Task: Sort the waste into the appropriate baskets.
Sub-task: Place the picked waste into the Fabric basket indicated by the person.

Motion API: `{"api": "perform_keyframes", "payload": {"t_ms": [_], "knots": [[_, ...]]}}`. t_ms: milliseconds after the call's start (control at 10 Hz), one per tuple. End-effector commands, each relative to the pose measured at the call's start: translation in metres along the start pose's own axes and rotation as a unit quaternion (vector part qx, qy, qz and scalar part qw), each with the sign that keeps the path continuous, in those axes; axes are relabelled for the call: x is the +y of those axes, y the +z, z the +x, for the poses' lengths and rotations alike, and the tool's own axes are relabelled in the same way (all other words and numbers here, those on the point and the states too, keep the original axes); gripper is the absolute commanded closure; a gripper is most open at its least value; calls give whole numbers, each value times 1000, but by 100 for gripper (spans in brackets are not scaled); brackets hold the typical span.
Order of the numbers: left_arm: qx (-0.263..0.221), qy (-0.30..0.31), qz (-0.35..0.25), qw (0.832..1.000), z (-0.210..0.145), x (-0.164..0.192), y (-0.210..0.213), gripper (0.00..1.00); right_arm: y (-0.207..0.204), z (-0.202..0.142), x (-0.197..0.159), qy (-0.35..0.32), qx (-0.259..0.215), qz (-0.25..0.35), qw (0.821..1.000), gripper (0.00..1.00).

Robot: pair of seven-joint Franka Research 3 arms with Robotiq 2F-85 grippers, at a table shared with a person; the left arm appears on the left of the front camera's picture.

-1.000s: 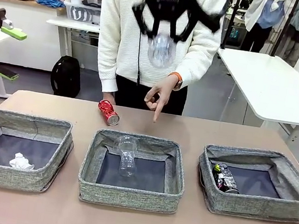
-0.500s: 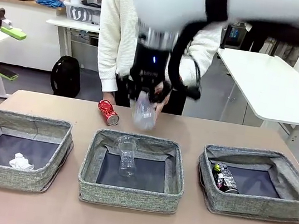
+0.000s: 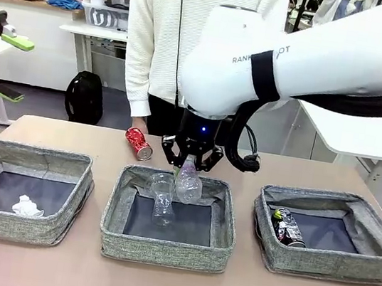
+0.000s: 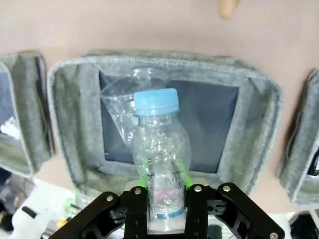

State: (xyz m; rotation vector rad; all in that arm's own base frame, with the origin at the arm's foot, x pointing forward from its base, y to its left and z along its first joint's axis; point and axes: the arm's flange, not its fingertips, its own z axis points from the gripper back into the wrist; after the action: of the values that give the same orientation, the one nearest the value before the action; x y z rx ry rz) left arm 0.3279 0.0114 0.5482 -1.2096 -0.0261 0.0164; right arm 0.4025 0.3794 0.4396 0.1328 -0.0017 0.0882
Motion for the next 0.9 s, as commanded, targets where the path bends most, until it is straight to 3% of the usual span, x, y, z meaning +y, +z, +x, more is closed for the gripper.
{"api": "perform_keyframes", "payload": {"t_ms": [0, 200, 300, 400, 500, 800], "knots": [[4, -9, 3, 1000, -2, 1, 2, 0, 9, -5, -2, 3, -13, 9, 1000, 78], [4, -9, 3, 1000, -2, 1, 2, 0, 7, -6, -2, 4, -6, 10, 1000, 78], [4, -9, 3, 1000, -2, 1, 2, 0, 6, -7, -1, 9, -2, 10, 1000, 59], [4, -9, 3, 1000, -2, 1, 2, 0, 6, -8, -2, 10, -4, 8, 1000, 19], [4, -9, 3, 1000, -2, 1, 2, 0, 6, -8, -3, 11, -4, 7, 1000, 0], [4, -9, 3, 1000, -2, 1, 2, 0, 7, -8, -2, 14, -1, 4, 1000, 0]]}}
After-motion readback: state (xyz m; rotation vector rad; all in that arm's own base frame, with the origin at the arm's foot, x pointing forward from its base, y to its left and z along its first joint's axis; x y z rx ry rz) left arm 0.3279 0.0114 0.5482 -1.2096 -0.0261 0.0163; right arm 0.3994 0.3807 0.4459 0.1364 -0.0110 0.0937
